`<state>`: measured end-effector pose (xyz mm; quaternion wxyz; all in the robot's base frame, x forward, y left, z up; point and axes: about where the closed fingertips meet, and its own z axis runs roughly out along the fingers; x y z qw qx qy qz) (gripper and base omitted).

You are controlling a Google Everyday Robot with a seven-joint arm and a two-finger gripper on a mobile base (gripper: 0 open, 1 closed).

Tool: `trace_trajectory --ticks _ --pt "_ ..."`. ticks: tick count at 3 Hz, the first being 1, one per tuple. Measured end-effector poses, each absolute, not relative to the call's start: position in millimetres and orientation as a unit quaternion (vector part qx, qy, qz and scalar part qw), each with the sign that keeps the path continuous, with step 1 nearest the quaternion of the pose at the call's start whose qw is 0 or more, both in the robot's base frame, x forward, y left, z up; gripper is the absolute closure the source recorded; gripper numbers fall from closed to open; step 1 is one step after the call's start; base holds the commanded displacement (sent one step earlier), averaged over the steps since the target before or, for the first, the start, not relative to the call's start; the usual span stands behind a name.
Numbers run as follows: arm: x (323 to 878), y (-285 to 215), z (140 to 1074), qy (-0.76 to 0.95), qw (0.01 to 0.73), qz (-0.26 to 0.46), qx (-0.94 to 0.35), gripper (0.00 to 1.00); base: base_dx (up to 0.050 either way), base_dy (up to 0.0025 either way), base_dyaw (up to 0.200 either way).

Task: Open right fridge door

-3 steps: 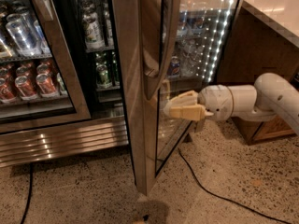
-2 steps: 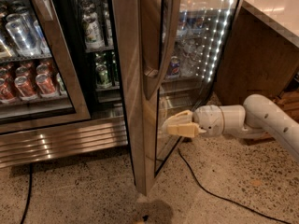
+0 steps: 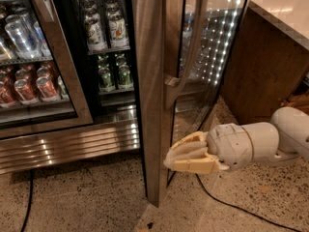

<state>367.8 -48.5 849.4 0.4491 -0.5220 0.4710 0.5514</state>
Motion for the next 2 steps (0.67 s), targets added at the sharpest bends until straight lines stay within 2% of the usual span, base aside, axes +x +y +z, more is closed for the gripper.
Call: trace_trajectory --ticks 1,2 --pt "350.0 -50.2 866.5 0.467 0.460 0.537 -0.531 1.00 0.000 0.00000 0.000" --pt "350.1 -50.5 866.0 0.467 0.460 0.538 -0.531 1.00 -0.050 0.00016 -0.002"
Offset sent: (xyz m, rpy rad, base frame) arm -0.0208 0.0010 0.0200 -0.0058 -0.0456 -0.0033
